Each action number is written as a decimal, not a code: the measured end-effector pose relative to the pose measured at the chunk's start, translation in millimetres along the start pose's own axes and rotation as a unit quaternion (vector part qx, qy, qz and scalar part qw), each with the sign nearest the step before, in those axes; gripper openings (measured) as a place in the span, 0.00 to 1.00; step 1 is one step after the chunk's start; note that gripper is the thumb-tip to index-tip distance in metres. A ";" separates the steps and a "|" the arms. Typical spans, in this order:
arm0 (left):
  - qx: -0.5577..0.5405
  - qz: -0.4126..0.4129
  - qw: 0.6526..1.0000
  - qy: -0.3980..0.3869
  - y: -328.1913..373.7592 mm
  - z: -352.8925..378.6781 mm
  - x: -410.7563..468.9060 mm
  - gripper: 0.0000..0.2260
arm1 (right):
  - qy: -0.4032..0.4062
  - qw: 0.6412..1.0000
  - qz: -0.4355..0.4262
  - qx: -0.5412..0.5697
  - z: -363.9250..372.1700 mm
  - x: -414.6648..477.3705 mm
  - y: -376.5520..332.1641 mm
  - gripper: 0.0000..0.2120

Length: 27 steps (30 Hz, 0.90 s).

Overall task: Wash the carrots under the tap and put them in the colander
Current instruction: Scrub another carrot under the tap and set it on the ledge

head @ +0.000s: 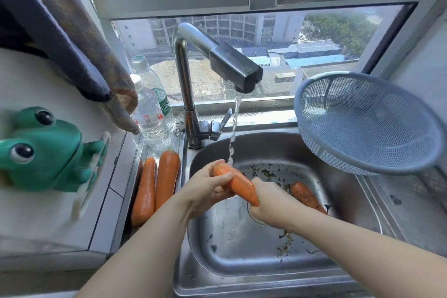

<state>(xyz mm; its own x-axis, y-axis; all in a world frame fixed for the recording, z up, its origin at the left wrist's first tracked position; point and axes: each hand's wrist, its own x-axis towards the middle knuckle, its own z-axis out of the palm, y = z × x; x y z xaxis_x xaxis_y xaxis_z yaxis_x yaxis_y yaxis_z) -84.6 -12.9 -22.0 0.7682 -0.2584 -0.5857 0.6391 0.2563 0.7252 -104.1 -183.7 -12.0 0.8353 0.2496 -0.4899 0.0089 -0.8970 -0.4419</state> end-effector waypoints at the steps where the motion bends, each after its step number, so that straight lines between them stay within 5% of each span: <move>1: -0.009 -0.010 1.000 -0.023 3.9 -3.4 -2.4 0.22 | -0.007 1.000 -0.001 0.005 -1.6 -0.8 1.4 0.09; 13: -0.031 0.000 0.999 -0.028 8.0 -6.9 -6.7 0.19 | -0.008 1.000 -0.012 0.000 -10.9 -1.1 0.8 0.09; 20: 0.055 0.033 0.997 0.030 4.5 -0.1 -3.1 0.16 | -0.004 1.000 -0.021 0.005 -7.7 2.1 -0.1 0.09; 27: -0.108 0.029 0.994 0.012 -1.5 8.4 -3.3 0.13 | -0.163 0.955 -0.011 0.247 -19.7 -5.0 2.0 0.09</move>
<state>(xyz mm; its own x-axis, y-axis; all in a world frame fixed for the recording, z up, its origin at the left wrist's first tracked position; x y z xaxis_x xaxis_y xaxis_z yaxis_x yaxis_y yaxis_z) -88.4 -20.2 -18.1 0.8031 -0.2152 -0.5556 0.5845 0.4653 0.6647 -97.4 -194.0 4.4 0.6212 0.4387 -0.6493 -0.3044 -0.6284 -0.7159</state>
